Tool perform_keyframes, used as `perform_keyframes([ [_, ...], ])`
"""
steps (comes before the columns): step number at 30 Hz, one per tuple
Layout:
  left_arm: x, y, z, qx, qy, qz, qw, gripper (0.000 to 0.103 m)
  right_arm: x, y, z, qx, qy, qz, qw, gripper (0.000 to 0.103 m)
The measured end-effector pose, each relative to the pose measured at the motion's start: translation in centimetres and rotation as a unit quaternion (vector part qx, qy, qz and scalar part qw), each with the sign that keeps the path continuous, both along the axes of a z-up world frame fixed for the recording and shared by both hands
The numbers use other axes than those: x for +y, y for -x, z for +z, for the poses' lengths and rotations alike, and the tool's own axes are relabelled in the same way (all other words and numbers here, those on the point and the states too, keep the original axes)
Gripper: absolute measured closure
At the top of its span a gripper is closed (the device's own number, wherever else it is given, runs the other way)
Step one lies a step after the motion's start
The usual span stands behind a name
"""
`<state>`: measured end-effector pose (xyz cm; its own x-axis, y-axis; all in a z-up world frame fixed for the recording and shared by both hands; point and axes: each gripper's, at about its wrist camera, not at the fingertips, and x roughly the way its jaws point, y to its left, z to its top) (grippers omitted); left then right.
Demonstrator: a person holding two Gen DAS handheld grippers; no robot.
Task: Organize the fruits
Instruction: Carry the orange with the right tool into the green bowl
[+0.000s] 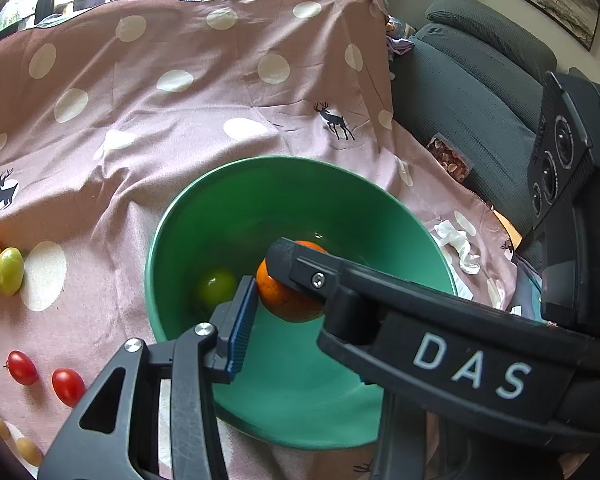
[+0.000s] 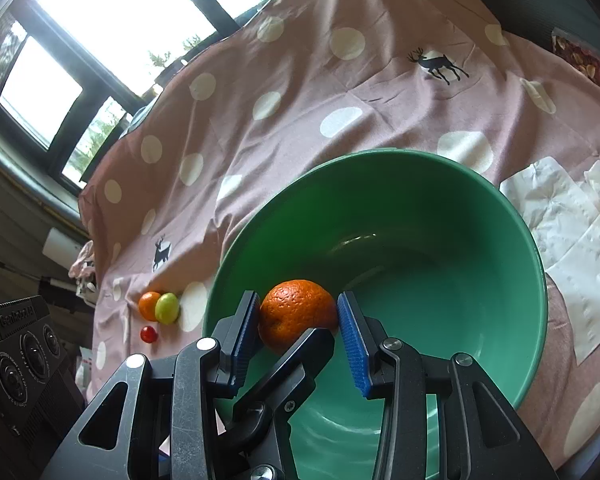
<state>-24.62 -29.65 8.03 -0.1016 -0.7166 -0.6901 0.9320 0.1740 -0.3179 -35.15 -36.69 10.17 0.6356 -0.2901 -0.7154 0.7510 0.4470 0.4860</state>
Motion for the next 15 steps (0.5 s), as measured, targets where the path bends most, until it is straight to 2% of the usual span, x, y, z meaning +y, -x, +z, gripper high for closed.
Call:
perform_keyframes([
  [15,-0.42,-0.18,-0.54,0.007,-0.009,-0.002,0.9999,0.062,-0.29,-0.1,-0.4,0.01,-0.009,-0.001,1.0,0.059],
])
